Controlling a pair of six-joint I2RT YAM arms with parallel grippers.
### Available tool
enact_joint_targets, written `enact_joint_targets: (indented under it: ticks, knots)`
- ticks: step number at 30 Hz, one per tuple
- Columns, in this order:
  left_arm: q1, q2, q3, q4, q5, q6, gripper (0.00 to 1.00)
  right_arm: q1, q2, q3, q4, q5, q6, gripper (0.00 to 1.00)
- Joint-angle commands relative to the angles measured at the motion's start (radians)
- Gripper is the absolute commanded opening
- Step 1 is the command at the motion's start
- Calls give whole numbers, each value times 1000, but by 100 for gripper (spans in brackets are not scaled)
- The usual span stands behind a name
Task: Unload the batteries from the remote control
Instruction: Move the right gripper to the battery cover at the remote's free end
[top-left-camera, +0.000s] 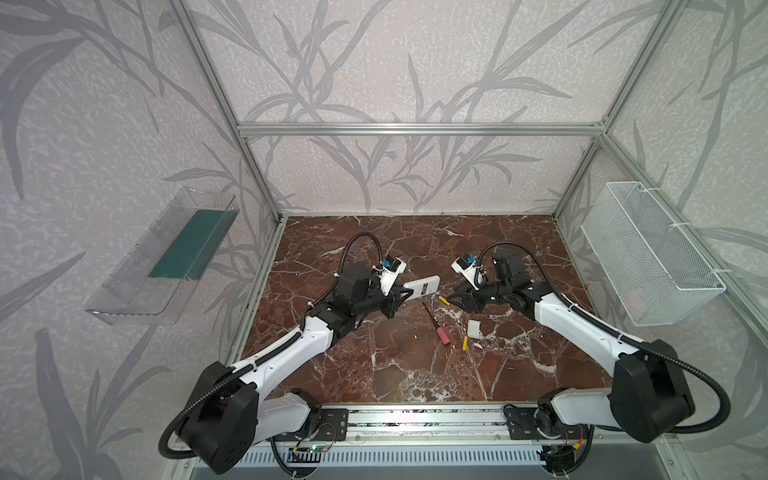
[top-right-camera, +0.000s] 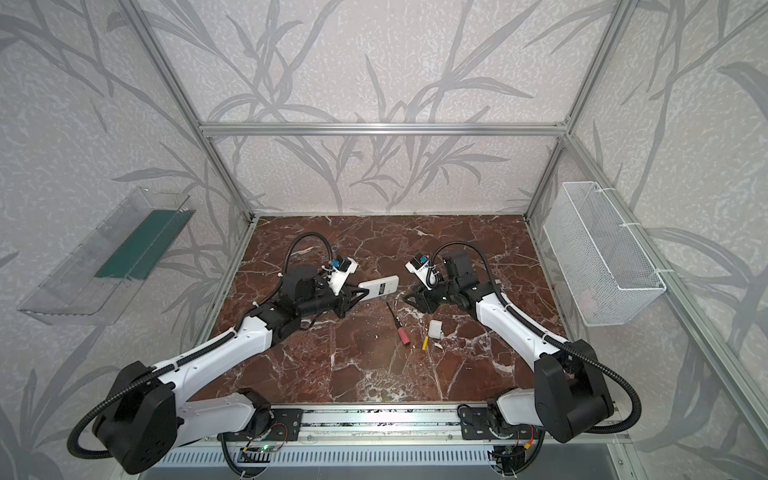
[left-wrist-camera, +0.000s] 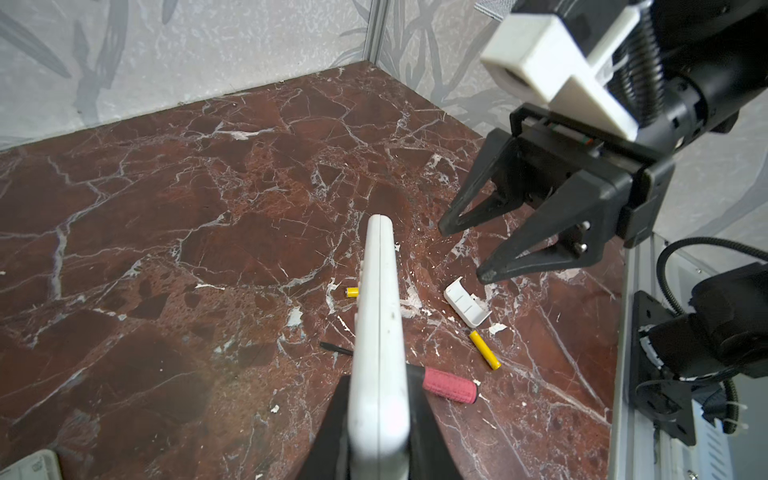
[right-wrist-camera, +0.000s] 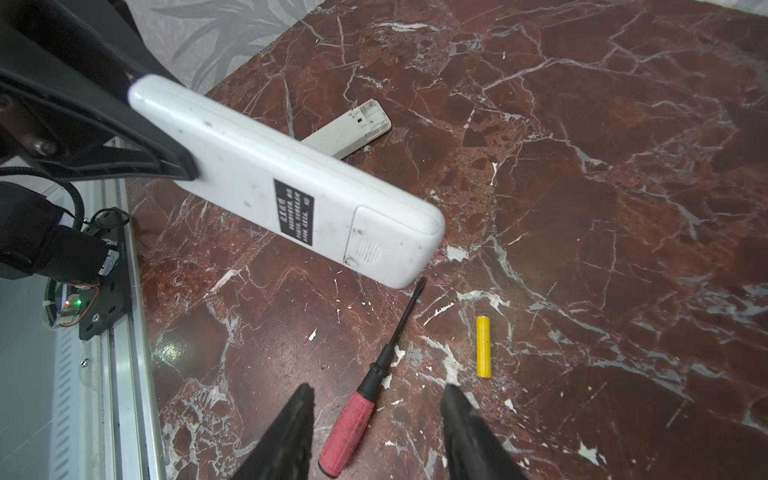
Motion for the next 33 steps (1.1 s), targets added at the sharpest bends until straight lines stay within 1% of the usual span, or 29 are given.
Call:
enact_joint_targets:
  ticks: [1, 5, 9, 11, 14, 19, 25, 29, 33]
  knots:
    - [1, -42, -8, 30, -49, -115, 0, -8, -13, -14, 83, -44, 46, 49]
    - [0, -70, -24, 34, -42, -125, 0, -13, 19, -10, 133, -76, 52, 48]
    - [0, -101, -42, 36, -15, -121, 0, -16, 37, -17, 236, -124, 45, 48]
    - [0, -113, -41, 31, 12, -113, 0, -18, 44, -10, 257, -133, 30, 48]
    - [0, -126, -35, 19, 64, -98, 0, -32, 55, -7, 294, -192, 14, 49]
    - [0, -135, -30, 10, 114, -65, 0, -59, 74, 2, 317, -310, 8, 49]
    - [1, -126, -34, 67, 195, -61, 0, -60, 80, 17, 315, -378, -3, 49]
    - [1, -129, -35, 93, 217, -50, 0, -59, 65, 15, 311, -435, -1, 48]
    - [0, -126, -29, 97, 245, -26, 0, -59, 54, 13, 302, -465, -2, 44]
